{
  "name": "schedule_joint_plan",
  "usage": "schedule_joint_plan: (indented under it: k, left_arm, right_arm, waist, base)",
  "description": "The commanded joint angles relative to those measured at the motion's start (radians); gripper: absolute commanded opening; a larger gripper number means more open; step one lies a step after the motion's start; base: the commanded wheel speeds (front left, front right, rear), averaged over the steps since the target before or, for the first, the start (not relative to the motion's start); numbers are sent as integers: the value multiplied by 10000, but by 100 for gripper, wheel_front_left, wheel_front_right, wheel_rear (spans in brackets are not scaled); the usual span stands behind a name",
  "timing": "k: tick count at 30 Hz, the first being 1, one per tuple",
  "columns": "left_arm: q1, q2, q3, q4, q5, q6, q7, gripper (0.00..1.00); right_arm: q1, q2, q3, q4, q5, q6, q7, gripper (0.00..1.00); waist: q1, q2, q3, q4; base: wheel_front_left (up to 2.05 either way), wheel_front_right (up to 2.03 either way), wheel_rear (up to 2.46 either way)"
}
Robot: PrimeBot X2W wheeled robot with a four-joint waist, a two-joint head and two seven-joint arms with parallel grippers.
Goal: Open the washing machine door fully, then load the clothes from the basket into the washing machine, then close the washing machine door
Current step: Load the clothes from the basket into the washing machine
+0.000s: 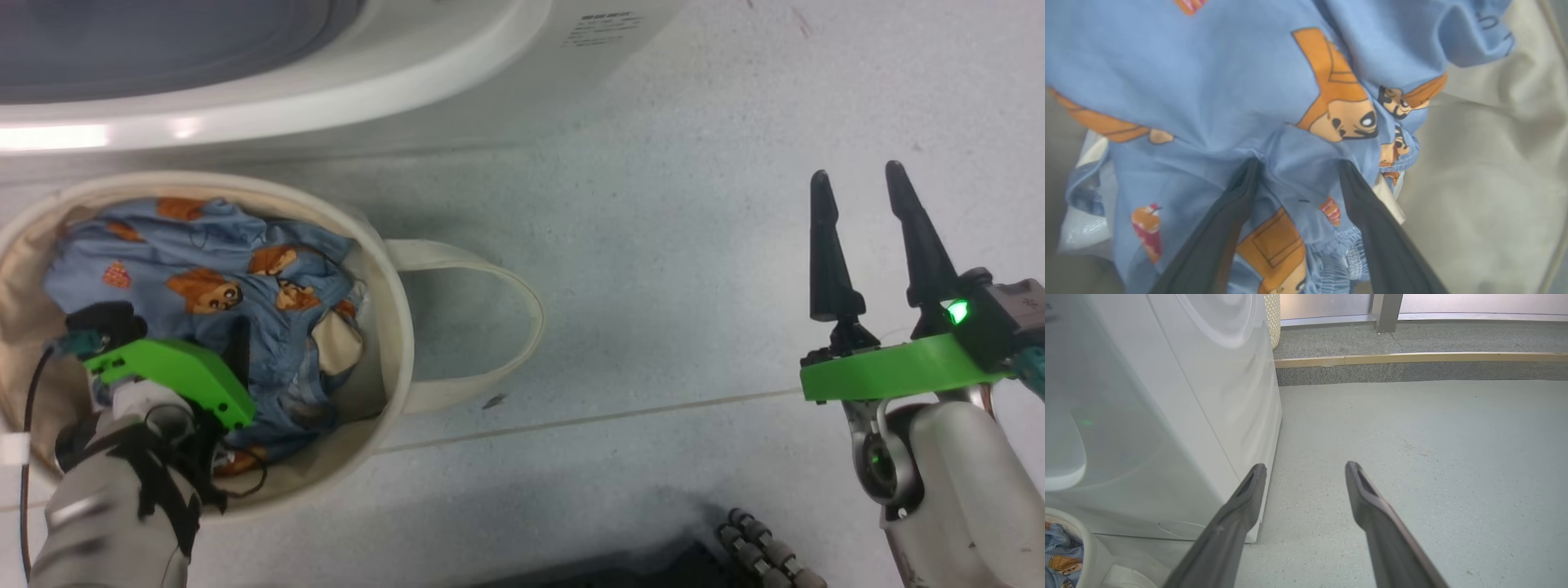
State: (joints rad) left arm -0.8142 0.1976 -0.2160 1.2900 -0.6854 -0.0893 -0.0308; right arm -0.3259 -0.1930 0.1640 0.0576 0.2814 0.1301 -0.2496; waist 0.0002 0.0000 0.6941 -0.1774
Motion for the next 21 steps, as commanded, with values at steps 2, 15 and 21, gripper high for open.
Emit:
schedule_joint_plan:
  k: [2,15,21]
  left_arm:
    - [47,384,-4,-14,186,-29,96,100]
    - [-241,263,-195,5,147,-89,55,0]
    - [-36,81,-275,6,85,-256,-530,0]
  right_arm:
    - [387,13,32,-409,-107,6,-122,100]
    - [555,144,-61,-593,-337,6,-48,100]
    - [424,169,56,-154,-226,6,-68,100]
  waist:
    - [-2,0,263,-87]
    - [-2,0,314,-108]
    - [-2,0,-299,112]
  base:
    - [0,0,0]
    - [1,1,1]
    - [0,0,0]
